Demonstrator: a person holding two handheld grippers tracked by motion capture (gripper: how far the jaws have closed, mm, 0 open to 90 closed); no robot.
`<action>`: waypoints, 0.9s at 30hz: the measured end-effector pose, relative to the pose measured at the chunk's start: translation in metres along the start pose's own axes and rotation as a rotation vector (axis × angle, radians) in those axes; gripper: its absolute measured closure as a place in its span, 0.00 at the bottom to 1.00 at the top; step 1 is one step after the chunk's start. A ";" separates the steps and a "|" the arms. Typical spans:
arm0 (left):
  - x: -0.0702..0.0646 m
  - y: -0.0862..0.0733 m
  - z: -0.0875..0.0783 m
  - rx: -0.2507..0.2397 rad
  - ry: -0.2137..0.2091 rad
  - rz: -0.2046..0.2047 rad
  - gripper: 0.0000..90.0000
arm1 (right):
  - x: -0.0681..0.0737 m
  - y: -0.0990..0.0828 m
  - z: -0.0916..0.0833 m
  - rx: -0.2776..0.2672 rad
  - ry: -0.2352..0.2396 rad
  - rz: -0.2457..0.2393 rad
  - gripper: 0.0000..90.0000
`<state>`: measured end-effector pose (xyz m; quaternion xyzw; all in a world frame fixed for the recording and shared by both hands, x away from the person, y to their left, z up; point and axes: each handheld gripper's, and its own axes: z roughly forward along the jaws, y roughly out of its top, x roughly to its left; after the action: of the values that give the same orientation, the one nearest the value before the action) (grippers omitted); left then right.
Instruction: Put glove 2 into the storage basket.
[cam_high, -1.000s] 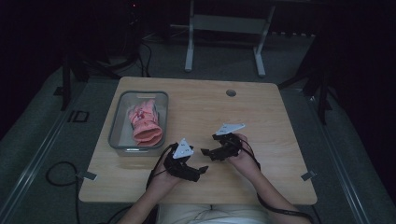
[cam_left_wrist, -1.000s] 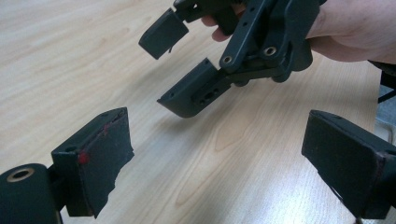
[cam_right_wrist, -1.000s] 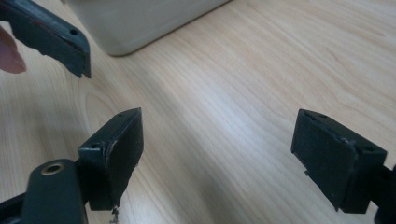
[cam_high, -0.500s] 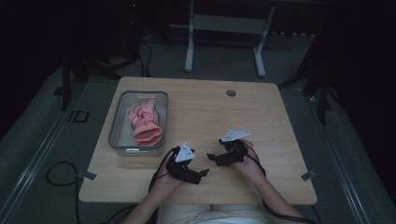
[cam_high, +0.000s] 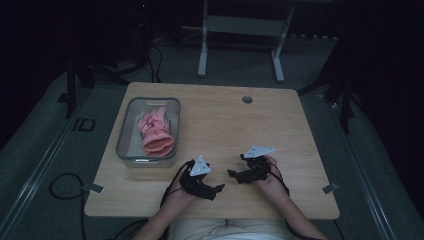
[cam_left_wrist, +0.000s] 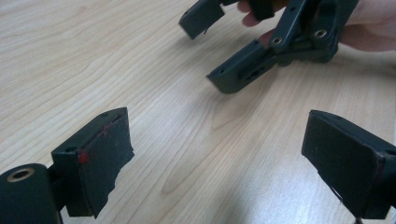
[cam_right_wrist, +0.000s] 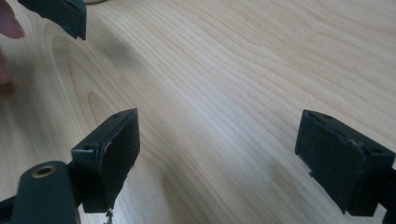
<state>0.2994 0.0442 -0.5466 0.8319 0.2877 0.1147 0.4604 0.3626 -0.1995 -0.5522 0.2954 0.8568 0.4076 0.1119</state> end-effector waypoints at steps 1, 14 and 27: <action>0.000 -0.001 0.001 0.002 0.001 0.000 0.09 | -0.001 -0.002 0.000 -0.002 -0.005 -0.004 0.15; -0.004 -0.005 0.004 0.010 0.017 0.025 0.09 | -0.009 -0.014 -0.013 -0.032 -0.032 -0.034 0.15; -0.002 -0.006 0.003 0.003 0.009 0.021 0.09 | -0.009 -0.015 -0.012 -0.050 -0.035 -0.038 0.16</action>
<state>0.2968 0.0429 -0.5531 0.8351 0.2813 0.1229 0.4566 0.3587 -0.2203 -0.5560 0.2834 0.8497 0.4214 0.1418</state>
